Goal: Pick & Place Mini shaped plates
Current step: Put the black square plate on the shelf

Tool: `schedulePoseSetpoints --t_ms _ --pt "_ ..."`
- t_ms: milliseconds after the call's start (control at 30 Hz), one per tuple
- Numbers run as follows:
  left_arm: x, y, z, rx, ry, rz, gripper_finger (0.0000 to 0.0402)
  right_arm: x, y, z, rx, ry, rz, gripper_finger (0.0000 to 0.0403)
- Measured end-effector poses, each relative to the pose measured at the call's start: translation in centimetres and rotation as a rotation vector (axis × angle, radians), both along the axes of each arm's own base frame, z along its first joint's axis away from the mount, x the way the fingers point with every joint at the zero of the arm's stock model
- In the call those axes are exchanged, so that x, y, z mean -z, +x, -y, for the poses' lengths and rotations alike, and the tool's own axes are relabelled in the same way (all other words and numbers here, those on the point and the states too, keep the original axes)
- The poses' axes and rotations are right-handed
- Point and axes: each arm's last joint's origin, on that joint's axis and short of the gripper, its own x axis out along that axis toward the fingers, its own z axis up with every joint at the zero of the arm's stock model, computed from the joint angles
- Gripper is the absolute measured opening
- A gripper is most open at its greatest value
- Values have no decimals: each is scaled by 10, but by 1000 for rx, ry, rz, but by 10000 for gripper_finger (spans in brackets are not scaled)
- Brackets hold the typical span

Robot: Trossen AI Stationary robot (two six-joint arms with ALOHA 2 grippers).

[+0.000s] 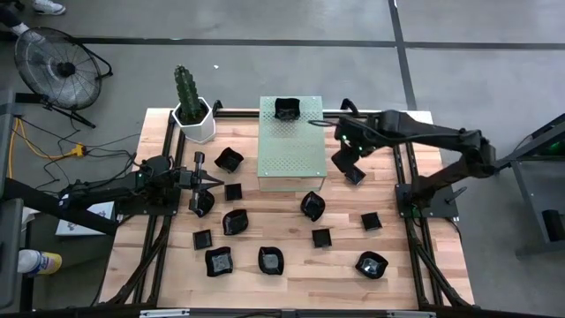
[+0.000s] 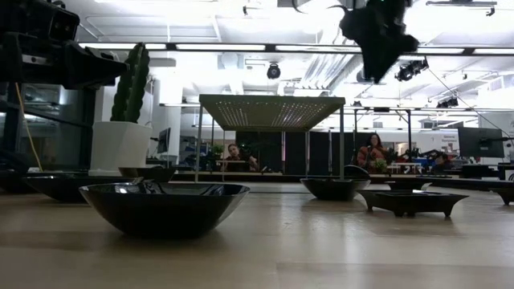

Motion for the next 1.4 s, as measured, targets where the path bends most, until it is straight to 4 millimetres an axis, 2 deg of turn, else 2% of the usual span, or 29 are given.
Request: schedulePoseSetpoints --t_ms 200,433,600,867,1100,1400 --pt "0 0 0 0 0 0 3 34 -19 -8 102 123 -12 139" --pt "0 0 0 0 0 0 3 69 -32 -4 261 243 -61 139" --pt "0 0 0 0 0 0 3 93 -38 3 346 298 -56 139" --pt "0 0 0 1 0 0 3 128 -41 7 573 422 39 139" --pt "0 0 0 0 0 0 3 151 -47 5 716 438 61 139" --pt "0 0 0 0 0 0 3 162 -56 3 824 390 28 139"
